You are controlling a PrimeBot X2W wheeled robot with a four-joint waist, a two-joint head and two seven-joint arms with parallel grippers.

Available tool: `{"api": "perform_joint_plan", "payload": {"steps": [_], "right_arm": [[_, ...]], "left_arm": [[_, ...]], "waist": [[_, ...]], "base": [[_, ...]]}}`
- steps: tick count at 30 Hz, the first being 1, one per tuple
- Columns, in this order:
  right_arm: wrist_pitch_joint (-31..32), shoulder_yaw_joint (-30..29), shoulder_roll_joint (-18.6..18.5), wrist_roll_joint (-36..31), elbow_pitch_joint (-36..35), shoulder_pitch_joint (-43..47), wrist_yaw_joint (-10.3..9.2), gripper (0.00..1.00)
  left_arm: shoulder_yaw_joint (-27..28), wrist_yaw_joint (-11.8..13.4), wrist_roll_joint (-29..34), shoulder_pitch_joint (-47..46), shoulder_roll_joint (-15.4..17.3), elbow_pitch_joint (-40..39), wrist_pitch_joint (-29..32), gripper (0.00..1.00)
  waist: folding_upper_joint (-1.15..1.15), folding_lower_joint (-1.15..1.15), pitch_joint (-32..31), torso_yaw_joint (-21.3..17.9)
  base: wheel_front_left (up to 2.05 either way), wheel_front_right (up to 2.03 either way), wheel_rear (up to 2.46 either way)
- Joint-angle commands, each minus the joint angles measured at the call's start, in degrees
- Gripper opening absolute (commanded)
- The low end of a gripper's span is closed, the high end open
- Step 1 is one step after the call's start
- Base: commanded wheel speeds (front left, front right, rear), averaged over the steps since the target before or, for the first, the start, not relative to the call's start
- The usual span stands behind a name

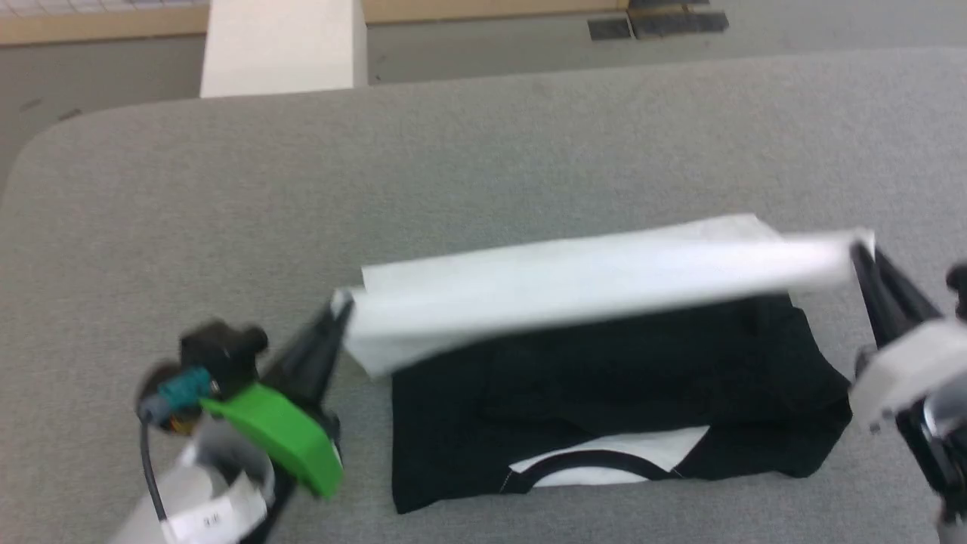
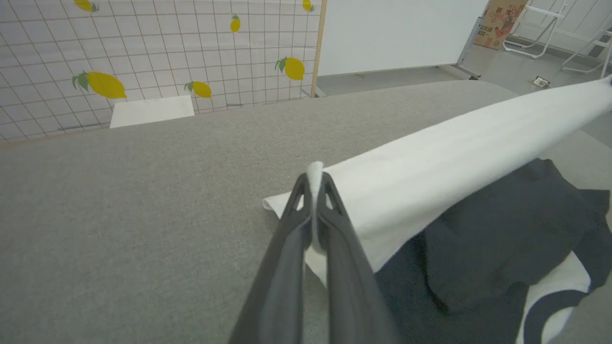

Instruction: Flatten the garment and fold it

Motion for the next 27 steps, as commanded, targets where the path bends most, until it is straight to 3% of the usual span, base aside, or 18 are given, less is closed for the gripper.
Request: {"api": "perform_joint_plan", "payload": {"steps": [1,8,17,18,19,20,27], "right_arm": [[0.97,-1.25,0.13,-0.7,-1.06,2.21,-0.12,0.0],[8.92,-4.41,2.28,-2.09,-3.19,13.25,-0.12,0.0],[14.97,-7.11,6.63,-4.4,0.62,17.29,-0.12,0.0],[15.32,-7.54,7.23,-4.78,1.13,17.3,-0.12,0.05],[15.51,-7.72,7.61,-5.05,1.44,17.28,-0.12,0.56],[15.69,-7.94,8.0,-5.35,1.57,17.2,-0.12,1.0],[13.06,-8.16,9.45,-2.59,-1.92,15.69,-0.12,1.0]], "left_arm": [[-0.41,-0.42,-1.67,2.46,0.52,-0.64,0.96,0.0],[-2.68,-1.38,-7.75,11.64,0.18,0.12,3.98,0.0],[-6.61,-2.87,-7.82,12.54,-1.49,6.2,5.07,0.0],[-6.79,-2.79,-7.74,12.39,-1.8,7.16,4.98,0.15],[-6.9,-2.76,-7.61,12.23,-2.0,7.9,4.8,0.66],[-6.97,-2.76,-7.41,12.0,-2.22,8.74,4.39,1.0],[-4.66,-2.03,-6.57,10.71,-4.04,11.39,-2.75,1.0]], "waist": [[0.0,0.01,-1.9,1.71],[0.0,0.01,-2.2,2.48],[0.0,0.01,-2.02,2.7],[0.0,0.01,-2.02,2.68],[0.0,0.01,-2.02,2.67],[0.0,0.01,-2.05,2.63],[0.0,0.01,-2.76,2.68]], "base": [[0.0,0.0,0.0],[0.0,0.0,0.0],[0.0,0.0,0.0],[0.0,0.0,0.0],[0.0,0.0,0.0],[0.0,0.0,0.0],[0.0,0.0,0.0]]}}
